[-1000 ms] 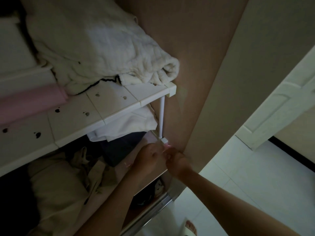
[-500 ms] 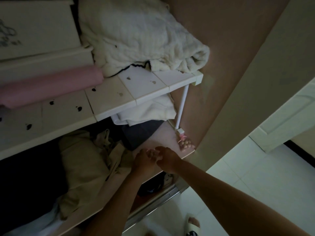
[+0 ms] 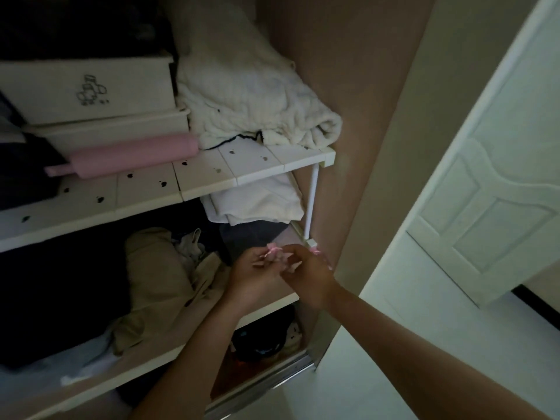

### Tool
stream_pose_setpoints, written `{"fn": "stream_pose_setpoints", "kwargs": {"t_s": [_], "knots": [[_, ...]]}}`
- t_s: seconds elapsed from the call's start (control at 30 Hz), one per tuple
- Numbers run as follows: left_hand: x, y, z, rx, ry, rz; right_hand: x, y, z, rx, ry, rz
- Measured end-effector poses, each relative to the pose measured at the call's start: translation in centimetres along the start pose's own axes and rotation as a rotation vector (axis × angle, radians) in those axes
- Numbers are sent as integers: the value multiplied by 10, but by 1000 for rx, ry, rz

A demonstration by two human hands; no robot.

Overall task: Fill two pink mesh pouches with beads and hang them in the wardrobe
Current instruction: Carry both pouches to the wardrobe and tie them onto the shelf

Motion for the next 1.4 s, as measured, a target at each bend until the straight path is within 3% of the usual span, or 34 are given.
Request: {"fn": "stream_pose_setpoints", "kwargs": {"t_s": [0.1,0.33,0.6,0.8,0.93,1.1,1.4], "knots": [[5,25,44,-70,70,96,33,20,-22,3,-158,32],[35,79,173,-301,-43,283,133,65,-129,330,-320,182],[79,133,331,-646,-74,321,235,81,-246,614,-239,342],[94,148,416,-772,-137,378,282,80,-302,745,-146,425],[101,147,448,-833,-164,384,309,64,-328,762,-77,513],[110,135,471,-932,-407,569,330,20,-345,619,22,553],[95,93,480,-909,-847,503,334,-26,-351,469,200,528]]}}
Point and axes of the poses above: each hand's wrist, its own y-axis away from the middle knuckle, its own x-axis out of the back of the hand, z = x × y, the point moved 10 cm from there along -y, towards the middle knuckle, and after that the axes turned 12 degrees about -y, right-handed, at the moved point
